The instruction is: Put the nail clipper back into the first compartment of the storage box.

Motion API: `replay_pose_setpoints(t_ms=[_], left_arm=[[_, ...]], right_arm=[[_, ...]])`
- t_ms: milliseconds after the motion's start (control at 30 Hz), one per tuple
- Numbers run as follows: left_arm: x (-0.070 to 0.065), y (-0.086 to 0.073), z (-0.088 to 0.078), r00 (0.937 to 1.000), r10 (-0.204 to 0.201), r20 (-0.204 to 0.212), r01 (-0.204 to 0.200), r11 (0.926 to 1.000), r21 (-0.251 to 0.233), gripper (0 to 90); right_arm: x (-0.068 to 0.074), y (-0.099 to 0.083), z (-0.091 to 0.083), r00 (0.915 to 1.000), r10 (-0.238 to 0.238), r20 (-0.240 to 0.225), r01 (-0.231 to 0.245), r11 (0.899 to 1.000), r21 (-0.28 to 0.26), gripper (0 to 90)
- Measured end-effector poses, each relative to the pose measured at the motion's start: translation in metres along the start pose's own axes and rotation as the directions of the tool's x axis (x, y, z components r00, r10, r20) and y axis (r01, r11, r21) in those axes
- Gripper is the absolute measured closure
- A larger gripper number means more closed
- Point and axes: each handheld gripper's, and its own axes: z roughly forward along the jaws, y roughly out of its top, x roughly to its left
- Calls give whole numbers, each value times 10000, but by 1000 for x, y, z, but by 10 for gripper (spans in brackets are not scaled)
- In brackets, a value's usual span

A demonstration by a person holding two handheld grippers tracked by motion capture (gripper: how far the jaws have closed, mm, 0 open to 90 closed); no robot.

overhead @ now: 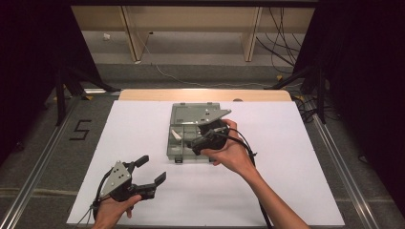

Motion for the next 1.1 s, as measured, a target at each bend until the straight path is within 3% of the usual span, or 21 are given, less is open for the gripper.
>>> replay_pose_setpoints(t_ms=[300,333,367,400,433,1100], left_arm=[[-4,-1,-1,9972,-738,92,737,9972,106,163],[-5,-1,-1,9973,-725,115,723,9973,102,163],[-3,0,-3,9996,-231,143,223,9983,537,163],[-3,0,-3,9996,-198,204,187,9984,524,163],[-9,-1,2,9947,-1019,152,1021,9946,-171,163],[-10,-1,2,9955,-947,92,950,9951,-268,163]], right_arm=[[1,-22,-18,9997,227,-17,-227,9989,-415,286],[1,-25,-19,9998,222,13,-221,9985,-507,286],[2,-28,-21,9997,252,-23,-253,9983,-519,286],[2,-30,-23,9997,233,51,-229,9977,-642,286],[2,-32,-24,9996,272,-7,-272,9971,-707,286],[6,-67,-44,9983,566,-96,-574,9885,-1402,237]])
